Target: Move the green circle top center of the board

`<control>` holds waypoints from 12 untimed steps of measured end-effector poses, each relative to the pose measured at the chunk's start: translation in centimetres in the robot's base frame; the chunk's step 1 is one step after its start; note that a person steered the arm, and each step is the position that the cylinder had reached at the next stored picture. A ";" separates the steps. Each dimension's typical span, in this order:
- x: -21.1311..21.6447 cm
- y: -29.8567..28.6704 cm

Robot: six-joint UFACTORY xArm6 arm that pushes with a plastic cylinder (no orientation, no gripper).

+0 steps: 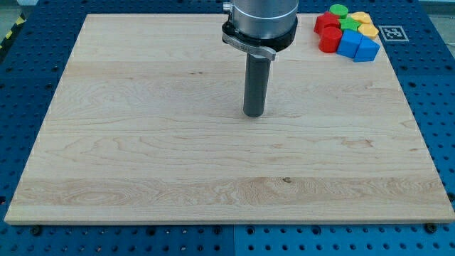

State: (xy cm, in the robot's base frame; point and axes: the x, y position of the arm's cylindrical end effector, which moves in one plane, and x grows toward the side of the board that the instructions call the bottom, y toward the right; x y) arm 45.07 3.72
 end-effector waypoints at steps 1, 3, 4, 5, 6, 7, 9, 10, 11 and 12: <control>0.0 0.6; 0.2 15.3; -0.2 23.2; -3.0 27.3; -7.4 28.9; -12.2 29.5; -22.0 28.9; -22.8 28.7; -24.2 24.2; -24.9 19.7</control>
State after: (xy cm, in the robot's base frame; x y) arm 20.16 23.38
